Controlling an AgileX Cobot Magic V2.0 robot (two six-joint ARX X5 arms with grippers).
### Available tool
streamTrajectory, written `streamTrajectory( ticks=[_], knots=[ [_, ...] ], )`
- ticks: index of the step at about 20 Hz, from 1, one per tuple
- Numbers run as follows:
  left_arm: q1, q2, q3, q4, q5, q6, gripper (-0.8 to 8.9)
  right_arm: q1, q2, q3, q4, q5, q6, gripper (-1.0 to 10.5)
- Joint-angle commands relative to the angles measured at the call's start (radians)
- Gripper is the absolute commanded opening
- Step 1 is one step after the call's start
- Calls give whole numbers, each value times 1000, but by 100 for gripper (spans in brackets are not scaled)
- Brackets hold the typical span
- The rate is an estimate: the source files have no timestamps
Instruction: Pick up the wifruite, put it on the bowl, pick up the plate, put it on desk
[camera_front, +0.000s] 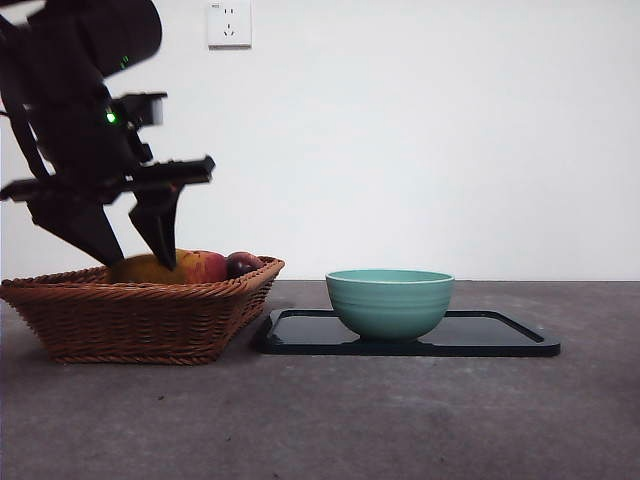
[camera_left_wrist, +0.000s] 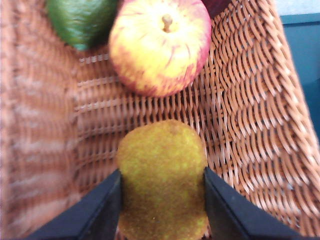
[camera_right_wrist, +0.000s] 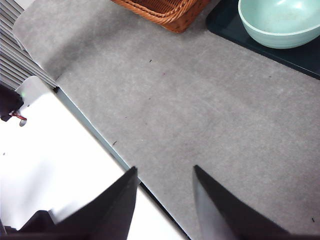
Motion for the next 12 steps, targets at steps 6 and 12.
streamTrajectory(
  ticks=[6, 12],
  knots=[
    [-3, 93, 9, 26, -5, 0, 284, 7, 2, 8, 13, 1, 4, 176],
    [-3, -38, 14, 6, -5, 5, 358, 7, 2, 8, 13, 0, 4, 176]
  ],
)
